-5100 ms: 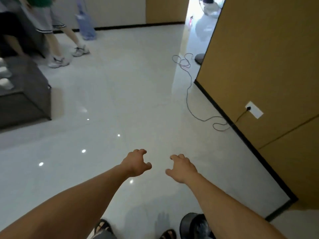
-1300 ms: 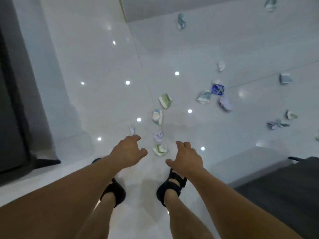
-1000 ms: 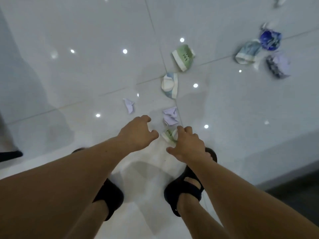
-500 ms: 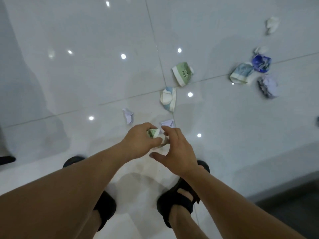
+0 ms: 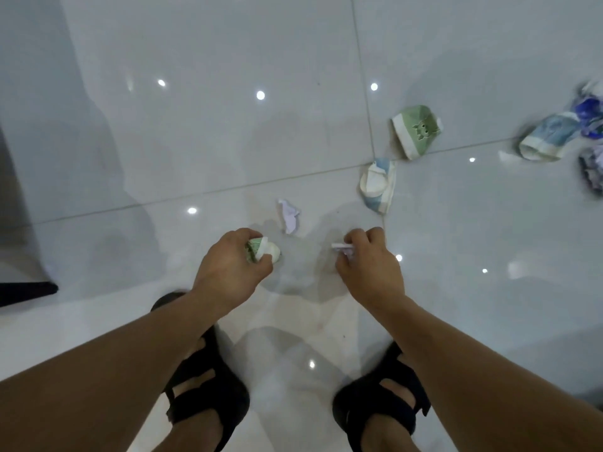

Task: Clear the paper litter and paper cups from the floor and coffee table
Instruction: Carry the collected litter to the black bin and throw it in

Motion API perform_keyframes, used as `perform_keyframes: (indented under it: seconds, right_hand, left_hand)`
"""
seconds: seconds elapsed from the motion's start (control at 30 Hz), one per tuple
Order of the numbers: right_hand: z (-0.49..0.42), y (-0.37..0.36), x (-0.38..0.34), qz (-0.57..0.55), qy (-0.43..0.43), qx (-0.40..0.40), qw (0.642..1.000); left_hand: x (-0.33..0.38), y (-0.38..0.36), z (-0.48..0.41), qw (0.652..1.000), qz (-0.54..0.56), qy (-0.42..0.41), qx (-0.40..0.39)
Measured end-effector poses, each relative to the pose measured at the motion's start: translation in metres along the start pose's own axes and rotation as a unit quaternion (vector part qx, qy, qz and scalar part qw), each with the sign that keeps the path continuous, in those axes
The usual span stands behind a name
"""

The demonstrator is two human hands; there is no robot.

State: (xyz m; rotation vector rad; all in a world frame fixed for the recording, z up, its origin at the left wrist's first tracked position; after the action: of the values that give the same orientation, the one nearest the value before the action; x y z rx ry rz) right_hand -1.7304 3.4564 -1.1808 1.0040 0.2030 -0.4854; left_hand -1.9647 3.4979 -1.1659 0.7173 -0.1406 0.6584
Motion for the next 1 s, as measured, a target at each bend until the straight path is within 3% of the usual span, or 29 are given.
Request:
perform_keyframes:
  seconds: [0.2,0.37,0.57,0.77,1.0]
  right_hand:
    - [-0.035,0.017,-0.099,-0.011,0.118,0.02,0.993]
    - [-0.063,-0.02,-0.116,0.112,0.107,-0.076,0.985]
    - [-0.056,-0.031,-0.096,0.103,0.073,-0.11,0.986]
    - [-0.005,0.051,-0.109,0.085,0.076,-0.12,0.986]
    - [0.086,0.234,-0.144,0.095,0.068,-0.101,0.988]
  left_hand:
    - [0.0,0.036,0.002,1.0,0.012,0.004,0.02]
    - [-0.017,0.055,-0.009,0.999,0.014,0.013,0.038]
    - [-0.037,0.054,0.0,0.999,0.022,0.029,0.019]
    - [0.016,0.085,0.049,1.0,-0.009,-0.005,-0.011]
    - [0.151,0.184,0.158,0.993,-0.078,-0.087,0.0]
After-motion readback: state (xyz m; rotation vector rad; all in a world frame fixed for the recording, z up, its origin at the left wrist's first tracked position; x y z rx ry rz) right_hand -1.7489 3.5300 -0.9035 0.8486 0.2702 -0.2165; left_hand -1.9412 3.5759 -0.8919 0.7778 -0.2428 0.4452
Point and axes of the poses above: each hand's wrist, its own z-axis away from the middle knuckle, its own y-axis out of the back of the hand, x = y × z, the point moved 6 cm from there along -z, towards the middle knuckle, and after that the axes turned 8 degrees about y, right-handed, at the moved point
